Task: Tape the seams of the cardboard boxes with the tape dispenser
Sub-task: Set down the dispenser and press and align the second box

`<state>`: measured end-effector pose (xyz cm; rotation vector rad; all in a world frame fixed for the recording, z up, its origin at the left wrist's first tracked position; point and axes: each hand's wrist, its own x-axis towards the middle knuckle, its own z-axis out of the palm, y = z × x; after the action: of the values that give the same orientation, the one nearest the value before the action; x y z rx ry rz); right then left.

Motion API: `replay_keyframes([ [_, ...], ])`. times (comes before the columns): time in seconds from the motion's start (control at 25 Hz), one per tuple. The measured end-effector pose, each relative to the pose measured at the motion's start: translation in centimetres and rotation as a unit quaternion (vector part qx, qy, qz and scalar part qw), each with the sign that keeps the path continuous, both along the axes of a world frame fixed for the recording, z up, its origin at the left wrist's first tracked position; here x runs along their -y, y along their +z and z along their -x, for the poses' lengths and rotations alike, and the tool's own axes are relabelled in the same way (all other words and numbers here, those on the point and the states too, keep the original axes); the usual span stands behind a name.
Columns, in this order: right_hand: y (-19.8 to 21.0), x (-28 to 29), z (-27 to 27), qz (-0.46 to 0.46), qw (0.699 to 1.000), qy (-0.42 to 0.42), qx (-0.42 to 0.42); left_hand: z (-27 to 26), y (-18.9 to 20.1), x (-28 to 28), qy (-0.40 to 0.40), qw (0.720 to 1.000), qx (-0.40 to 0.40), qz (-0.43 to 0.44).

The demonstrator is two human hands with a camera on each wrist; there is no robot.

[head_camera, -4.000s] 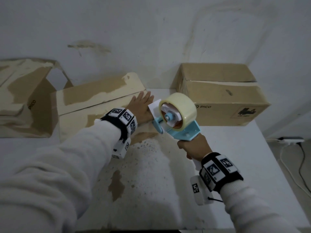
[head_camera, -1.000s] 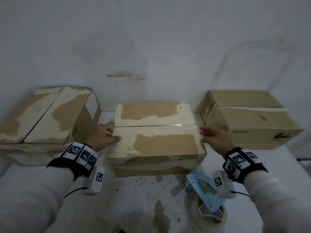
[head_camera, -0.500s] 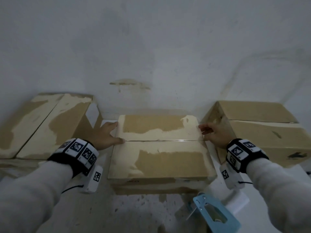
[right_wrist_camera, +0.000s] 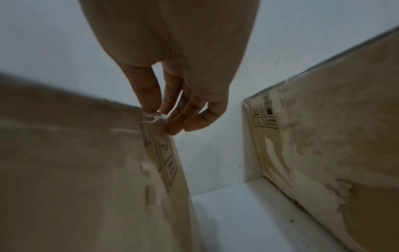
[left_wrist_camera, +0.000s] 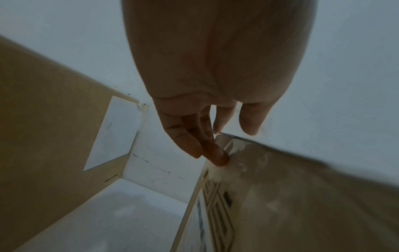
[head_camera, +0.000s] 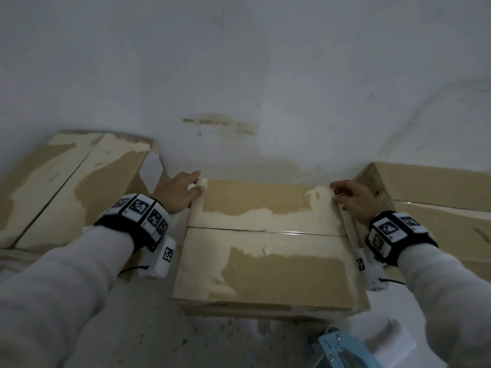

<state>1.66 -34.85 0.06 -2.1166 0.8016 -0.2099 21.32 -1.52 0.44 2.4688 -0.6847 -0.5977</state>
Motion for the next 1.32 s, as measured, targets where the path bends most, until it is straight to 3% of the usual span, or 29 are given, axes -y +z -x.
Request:
replay_keyframes([
  [0.24, -0.2, 1.0, -1.7, 0.073, 0.996, 0.044, -0.04, -1.9, 0.7, 0.8, 0.022, 0.999, 0.012, 0.028],
  [0.4, 0.6, 0.2, -2.9, 0.001, 0.997, 0.052, -0.059, -1.7, 0.9, 1.7, -0.028, 0.999, -0.009, 0.039],
  [0.52, 0.6, 0.3, -2.5, -0.035, 0.998, 0.026, -0.037, -1.6, 0.7, 0.9, 0.016, 0.999, -0.001, 0.052],
  [0.64, 0.0, 0.6, -1.3, -0.037, 0.999, -0.007, -0.024, -0.8, 0.5, 0.1, 0.063, 0.99, -0.023, 0.125],
  [0.72, -0.4, 0.4, -0.6, -0.061, 0.998, -0.018, -0.015, -0.1, 0.3, -0.2, 0.06, 0.988, -0.031, 0.14],
  [0.88, -0.9, -0.7, 0.7, -0.081, 0.996, -0.002, -0.026, 0.8, -0.3, -0.5, 0.003, 0.996, -0.065, 0.066],
  [1.04, -0.9, -1.9, 1.4, -0.066, 0.996, 0.032, -0.043, 2.4, -0.9, -0.3, -0.014, 0.989, -0.11, 0.103],
  [1.32, -0.1, -2.5, 1.6, -0.002, 0.996, 0.065, -0.061, 1.6, -0.6, -0.4, -0.045, 0.995, -0.086, 0.031],
])
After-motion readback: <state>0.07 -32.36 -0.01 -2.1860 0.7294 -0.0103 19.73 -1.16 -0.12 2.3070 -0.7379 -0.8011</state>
